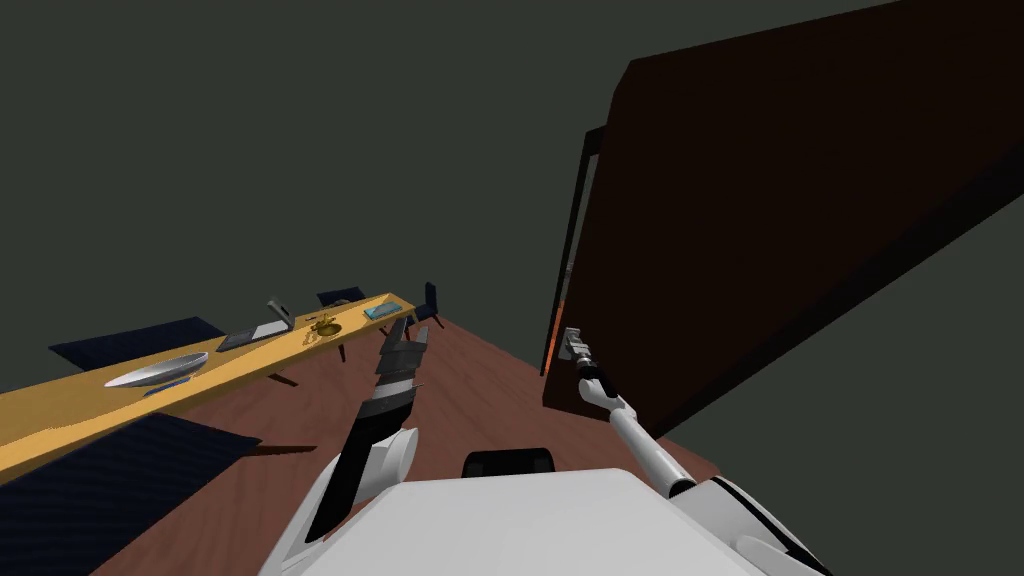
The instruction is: Pull the door open
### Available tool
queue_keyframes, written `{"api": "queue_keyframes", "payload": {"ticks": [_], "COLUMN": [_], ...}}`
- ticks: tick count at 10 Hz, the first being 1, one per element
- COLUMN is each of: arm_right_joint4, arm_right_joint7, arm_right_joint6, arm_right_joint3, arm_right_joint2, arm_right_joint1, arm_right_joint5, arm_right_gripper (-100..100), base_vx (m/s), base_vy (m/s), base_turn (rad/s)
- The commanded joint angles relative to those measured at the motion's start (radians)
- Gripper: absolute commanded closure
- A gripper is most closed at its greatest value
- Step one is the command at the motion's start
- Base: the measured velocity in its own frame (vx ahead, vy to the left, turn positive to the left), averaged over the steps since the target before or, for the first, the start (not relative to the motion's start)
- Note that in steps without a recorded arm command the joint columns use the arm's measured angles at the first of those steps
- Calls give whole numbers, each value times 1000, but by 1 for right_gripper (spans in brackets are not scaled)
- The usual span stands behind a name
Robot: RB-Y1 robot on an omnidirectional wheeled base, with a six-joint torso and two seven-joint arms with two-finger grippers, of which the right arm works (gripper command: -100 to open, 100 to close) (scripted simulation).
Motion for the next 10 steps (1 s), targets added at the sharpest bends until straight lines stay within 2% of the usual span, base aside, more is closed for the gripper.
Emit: {"api": "queue_keyframes", "payload": {"ticks": [1, 2, 3, 10], "arm_right_joint4": [-16, -22, -17, -79], "arm_right_joint7": [-21, -31, -22, -99], "arm_right_joint6": [0, 1, 3, -15], "arm_right_joint3": [22, 32, 24, 127], "arm_right_joint2": [-14, -20, -17, -86], "arm_right_joint1": [6, 9, 8, 46], "arm_right_joint5": [1, 1, 1, 2], "arm_right_gripper": [100, 100, 100, 100], "base_vx": [-250, -241, -105, -202], "base_vy": [-62, -64, -27, -78], "base_turn": [141, 103, 31, 104]}}
